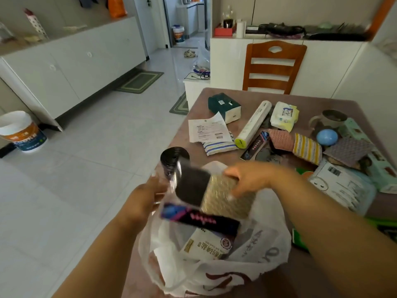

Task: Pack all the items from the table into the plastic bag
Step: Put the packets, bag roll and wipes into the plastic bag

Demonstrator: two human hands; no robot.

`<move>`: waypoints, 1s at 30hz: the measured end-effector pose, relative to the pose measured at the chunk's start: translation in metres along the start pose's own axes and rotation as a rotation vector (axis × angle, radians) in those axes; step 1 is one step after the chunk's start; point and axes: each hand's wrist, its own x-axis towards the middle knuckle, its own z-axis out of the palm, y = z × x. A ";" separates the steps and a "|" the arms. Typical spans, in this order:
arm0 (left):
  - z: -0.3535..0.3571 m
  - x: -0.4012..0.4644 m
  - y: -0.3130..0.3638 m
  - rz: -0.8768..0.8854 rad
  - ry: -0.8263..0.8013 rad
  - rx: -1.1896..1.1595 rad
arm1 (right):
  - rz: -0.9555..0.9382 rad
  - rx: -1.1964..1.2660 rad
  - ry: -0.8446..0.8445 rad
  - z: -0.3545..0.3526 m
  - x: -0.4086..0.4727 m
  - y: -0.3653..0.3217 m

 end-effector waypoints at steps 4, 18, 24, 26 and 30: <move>0.000 -0.006 0.008 -0.086 -0.018 0.031 | 0.033 -0.267 0.121 0.008 0.012 0.003; -0.007 -0.009 -0.019 -0.001 0.058 0.595 | 0.041 -0.645 0.378 0.020 0.181 -0.056; 0.002 0.002 -0.026 -0.042 0.189 0.813 | 0.030 -0.444 0.463 0.029 0.170 -0.054; 0.006 0.004 -0.024 -0.025 0.184 0.793 | 0.012 -0.332 0.575 0.031 0.164 -0.055; 0.004 0.007 -0.018 0.032 0.195 0.737 | -0.097 0.474 0.765 -0.005 0.111 -0.069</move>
